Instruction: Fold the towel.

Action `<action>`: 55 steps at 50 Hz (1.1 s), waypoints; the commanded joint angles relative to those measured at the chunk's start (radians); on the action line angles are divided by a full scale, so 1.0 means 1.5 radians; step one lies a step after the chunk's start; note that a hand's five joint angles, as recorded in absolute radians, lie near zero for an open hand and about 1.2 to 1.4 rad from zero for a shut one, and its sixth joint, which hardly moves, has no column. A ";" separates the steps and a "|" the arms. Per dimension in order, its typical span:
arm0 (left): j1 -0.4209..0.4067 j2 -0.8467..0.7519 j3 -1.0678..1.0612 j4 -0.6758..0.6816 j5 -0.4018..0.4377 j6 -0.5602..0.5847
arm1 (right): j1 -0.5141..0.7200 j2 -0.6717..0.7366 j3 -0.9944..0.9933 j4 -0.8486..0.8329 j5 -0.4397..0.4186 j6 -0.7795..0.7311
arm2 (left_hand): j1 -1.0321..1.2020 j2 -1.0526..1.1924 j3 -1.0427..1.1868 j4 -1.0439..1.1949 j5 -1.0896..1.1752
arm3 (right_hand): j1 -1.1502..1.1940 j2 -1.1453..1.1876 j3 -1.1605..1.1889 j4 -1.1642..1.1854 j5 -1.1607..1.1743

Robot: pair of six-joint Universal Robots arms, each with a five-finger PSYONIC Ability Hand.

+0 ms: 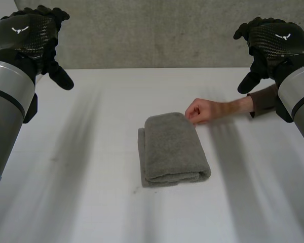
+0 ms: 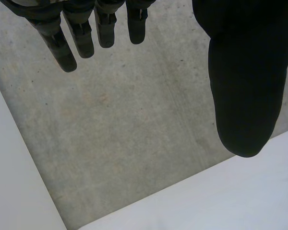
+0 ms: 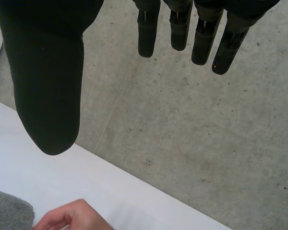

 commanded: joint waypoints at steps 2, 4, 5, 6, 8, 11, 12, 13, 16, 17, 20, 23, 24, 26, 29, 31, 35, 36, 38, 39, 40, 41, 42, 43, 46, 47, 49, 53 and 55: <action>0.000 -0.003 -0.004 0.002 0.001 -0.002 | 0.003 0.006 0.000 0.000 -0.001 0.000 | 0.003 0.007 0.006 0.005 -0.016 | -0.080 -0.058 -0.041 -0.051 -0.054; 0.000 -0.003 -0.007 0.004 0.001 -0.002 | 0.004 0.007 0.000 0.000 -0.001 -0.001 | 0.003 0.007 0.006 0.005 -0.016 | -0.080 -0.058 -0.041 -0.051 -0.054; 0.000 -0.003 -0.007 0.004 0.001 -0.002 | 0.004 0.007 0.000 0.000 -0.001 -0.001 | 0.003 0.007 0.006 0.005 -0.016 | -0.080 -0.058 -0.041 -0.051 -0.054; 0.000 -0.003 -0.007 0.005 0.001 -0.002 | 0.004 0.007 0.000 0.000 -0.001 -0.002 | 0.003 0.007 0.006 0.005 -0.016 | -0.080 -0.058 -0.041 -0.051 -0.054; 0.000 -0.003 -0.007 0.005 0.002 -0.002 | 0.003 0.007 0.000 -0.001 -0.001 -0.002 | 0.003 0.007 0.006 0.005 -0.016 | -0.080 -0.058 -0.041 -0.051 -0.054; 0.000 -0.003 -0.008 0.006 0.002 -0.002 | 0.000 0.008 -0.001 -0.001 -0.001 -0.002 | 0.003 0.007 0.006 0.005 -0.016 | -0.080 -0.058 -0.041 -0.051 -0.054; 0.000 -0.003 -0.008 0.007 0.001 -0.002 | -0.001 0.008 -0.001 0.000 -0.001 -0.002 | 0.003 0.007 0.006 0.005 -0.016 | -0.080 -0.058 -0.041 -0.051 -0.054; 0.000 -0.003 -0.008 0.007 0.001 -0.002 | -0.001 0.008 -0.001 0.000 -0.001 -0.002 | 0.003 0.007 0.006 0.005 -0.016 | -0.080 -0.058 -0.041 -0.051 -0.054; 0.001 -0.004 -0.007 0.007 0.001 -0.002 | -0.001 0.008 0.000 0.000 -0.001 -0.002 | 0.003 0.007 0.006 0.005 -0.016 | -0.080 -0.058 -0.041 -0.051 -0.054; 0.001 -0.004 -0.007 0.008 0.002 -0.002 | 0.000 0.008 0.000 0.000 -0.001 -0.002 | 0.003 0.007 0.006 0.005 -0.016 | -0.080 -0.058 -0.041 -0.051 -0.054; 0.001 -0.003 -0.007 0.010 0.001 -0.002 | 0.000 0.008 0.000 0.000 -0.001 -0.002 | 0.003 0.007 0.006 0.005 -0.016 | -0.080 -0.058 -0.041 -0.051 -0.054; 0.001 -0.005 -0.007 0.013 0.001 -0.002 | 0.000 0.008 0.001 -0.001 -0.001 -0.002 | 0.003 0.007 0.006 0.005 -0.016 | -0.080 -0.058 -0.041 -0.051 -0.054; 0.001 -0.005 -0.007 0.013 0.001 -0.002 | 0.000 0.008 0.001 -0.001 -0.001 -0.002 | 0.003 0.007 0.006 0.005 -0.016 | -0.080 -0.058 -0.041 -0.051 -0.054; 0.001 -0.006 -0.008 0.013 0.001 -0.002 | 0.000 0.007 0.002 -0.001 -0.002 -0.002 | 0.003 0.007 0.006 0.005 -0.016 | -0.080 -0.058 -0.041 -0.051 -0.054; 0.001 -0.007 -0.008 0.013 0.001 -0.002 | 0.002 0.007 0.003 0.000 -0.002 -0.002 | 0.003 0.007 0.006 0.005 -0.016 | -0.080 -0.058 -0.041 -0.051 -0.054; 0.002 -0.007 -0.011 0.014 0.001 -0.002 | 0.002 0.007 0.003 0.000 -0.003 -0.002 | 0.003 0.007 0.006 0.005 -0.016 | -0.080 -0.058 -0.041 -0.051 -0.054; 0.002 -0.011 -0.011 0.015 0.001 -0.002 | 0.002 0.007 0.005 0.000 -0.016 -0.002 | 0.003 0.007 0.006 0.005 -0.016 | -0.080 -0.058 -0.041 -0.051 -0.054; 0.002 -0.013 -0.012 0.018 0.001 -0.002 | 0.002 0.007 0.005 0.000 -0.024 -0.001 | 0.003 0.007 0.006 0.005 -0.016 | -0.080 -0.058 -0.041 -0.051 -0.054; 0.002 -0.014 -0.012 0.020 0.001 -0.002 | 0.002 0.007 0.006 0.000 -0.031 -0.001 | 0.003 0.007 0.006 0.005 -0.016 | -0.080 -0.058 -0.041 -0.051 -0.054; 0.002 -0.016 -0.013 0.024 0.002 -0.001 | 0.002 0.007 0.006 0.000 -0.038 0.000 | 0.003 0.007 0.006 0.005 -0.016 | -0.080 -0.058 -0.041 -0.051 -0.054; 0.002 -0.016 -0.013 0.024 0.002 -0.001 | 0.002 0.007 0.006 0.000 -0.038 0.000 | 0.003 0.007 0.006 0.005 -0.016 | -0.080 -0.058 -0.041 -0.051 -0.054; 0.002 -0.024 -0.014 0.028 0.004 -0.001 | 0.003 0.007 0.007 0.000 -0.045 0.000 | 0.003 0.007 0.006 0.005 -0.016 | -0.080 -0.058 -0.041 -0.051 -0.054; 0.001 -0.035 -0.015 0.030 0.013 0.000 | 0.003 0.007 0.007 0.000 -0.050 -0.001 | 0.003 0.007 0.006 0.005 -0.016 | -0.080 -0.058 -0.041 -0.051 -0.054; 0.001 -0.035 -0.015 0.030 0.013 0.000 | 0.003 0.007 0.007 0.000 -0.050 -0.001 | 0.003 0.007 0.006 0.005 -0.016 | -0.080 -0.058 -0.041 -0.051 -0.054; 0.001 -0.054 -0.017 0.031 0.042 -0.001 | 0.002 0.007 0.003 0.003 -0.064 -0.008 | 0.007 0.011 0.010 0.010 -0.012 | -0.080 -0.058 -0.041 -0.051 -0.054; 0.001 -0.065 -0.019 0.030 0.063 0.000 | 0.002 0.008 -0.001 0.008 -0.069 -0.021 | 0.009 0.013 0.012 0.012 -0.010 | -0.080 -0.058 -0.041 -0.051 -0.054; 0.001 -0.081 -0.026 0.030 0.084 0.000 | 0.002 0.011 -0.005 0.019 -0.072 -0.045 | 0.011 0.015 0.014 0.014 -0.008 | -0.080 -0.058 -0.041 -0.051 -0.054; -0.007 -0.151 -0.038 0.049 0.147 0.001 | -0.004 0.012 -0.008 0.067 -0.064 -0.129 | 0.013 0.017 0.016 0.016 -0.006 | -0.080 -0.058 -0.041 -0.051 -0.054; -0.013 -0.182 -0.033 0.056 0.168 0.001 | -0.003 0.012 -0.004 0.080 -0.063 -0.138 | 0.013 0.017 0.016 0.016 -0.006 | -0.080 -0.058 -0.041 -0.051 -0.054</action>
